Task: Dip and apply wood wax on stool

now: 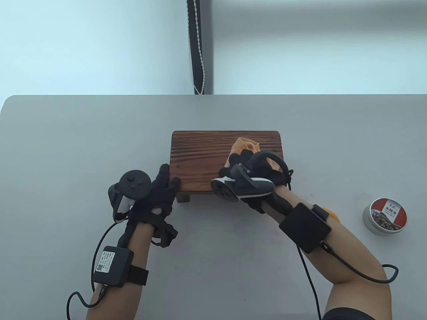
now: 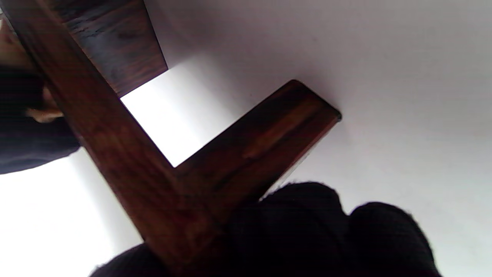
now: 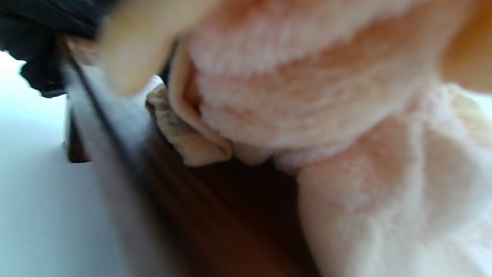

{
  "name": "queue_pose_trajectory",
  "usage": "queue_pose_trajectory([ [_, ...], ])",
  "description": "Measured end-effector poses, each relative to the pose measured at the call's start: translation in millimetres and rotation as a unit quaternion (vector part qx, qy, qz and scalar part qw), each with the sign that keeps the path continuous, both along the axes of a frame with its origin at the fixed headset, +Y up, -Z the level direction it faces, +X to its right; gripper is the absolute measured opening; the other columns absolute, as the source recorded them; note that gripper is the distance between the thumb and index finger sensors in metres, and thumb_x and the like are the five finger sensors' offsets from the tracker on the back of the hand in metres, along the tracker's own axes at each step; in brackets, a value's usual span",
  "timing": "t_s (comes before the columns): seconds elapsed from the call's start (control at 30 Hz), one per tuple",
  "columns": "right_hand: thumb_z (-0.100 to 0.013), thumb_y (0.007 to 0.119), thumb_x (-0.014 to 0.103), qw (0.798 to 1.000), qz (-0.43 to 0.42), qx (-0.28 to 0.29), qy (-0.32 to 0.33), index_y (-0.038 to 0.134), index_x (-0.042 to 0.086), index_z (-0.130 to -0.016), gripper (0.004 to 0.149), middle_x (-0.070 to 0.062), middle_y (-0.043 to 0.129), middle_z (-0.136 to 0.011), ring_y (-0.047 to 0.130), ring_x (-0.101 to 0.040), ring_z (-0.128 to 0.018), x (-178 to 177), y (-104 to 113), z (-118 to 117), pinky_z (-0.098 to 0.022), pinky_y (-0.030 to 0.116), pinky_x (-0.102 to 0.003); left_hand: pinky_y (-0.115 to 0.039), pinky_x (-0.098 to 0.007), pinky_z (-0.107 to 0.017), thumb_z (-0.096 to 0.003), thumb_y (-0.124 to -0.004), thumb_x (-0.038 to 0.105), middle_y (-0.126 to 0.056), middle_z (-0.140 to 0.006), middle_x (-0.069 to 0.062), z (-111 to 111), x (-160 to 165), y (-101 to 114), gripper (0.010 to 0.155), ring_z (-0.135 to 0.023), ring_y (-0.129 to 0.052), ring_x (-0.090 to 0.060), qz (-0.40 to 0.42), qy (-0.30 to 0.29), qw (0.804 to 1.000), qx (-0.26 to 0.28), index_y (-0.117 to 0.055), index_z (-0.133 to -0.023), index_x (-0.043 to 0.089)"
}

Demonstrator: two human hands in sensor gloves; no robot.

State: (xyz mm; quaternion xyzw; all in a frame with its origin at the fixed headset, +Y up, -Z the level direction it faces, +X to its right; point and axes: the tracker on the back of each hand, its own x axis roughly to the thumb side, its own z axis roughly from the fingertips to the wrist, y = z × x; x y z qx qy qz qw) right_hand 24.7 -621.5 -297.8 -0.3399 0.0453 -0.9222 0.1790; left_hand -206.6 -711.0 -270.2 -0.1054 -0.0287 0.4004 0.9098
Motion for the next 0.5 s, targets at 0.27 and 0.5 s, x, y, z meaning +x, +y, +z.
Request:
queue_pose_trajectory([
  [0.27,-0.049,0.094,0.024,0.999,-0.006,-0.001,-0.053,0.086,0.029,-0.089,0.042,-0.027,0.096,-0.096,0.101,-0.056,-0.057,-48.6,-1.6,-90.7,-0.026,0.09,-0.065,-0.08,-0.07,-0.054,-0.0605,-0.067,0.048,-0.092,-0.075,-0.026,-0.2,-0.3,-0.1,0.083,-0.054,-0.1,-0.037,-0.004,0.001,1.0,0.002,-0.043,-0.117,-0.007],
  [0.5,-0.049,0.094,0.024,0.997,-0.016,-0.016,-0.07,0.085,0.029,-0.09,0.042,-0.027,0.095,-0.096,0.101,-0.055,-0.058,-61.0,-1.0,-116.9,-0.027,0.091,-0.065,-0.08,-0.071,-0.054,-0.0603,-0.067,0.049,-0.092,-0.075,-0.026,0.7,-0.6,-2.0,0.083,-0.055,-0.1,-0.037,0.006,0.007,1.0,0.004,-0.043,-0.117,-0.006],
])
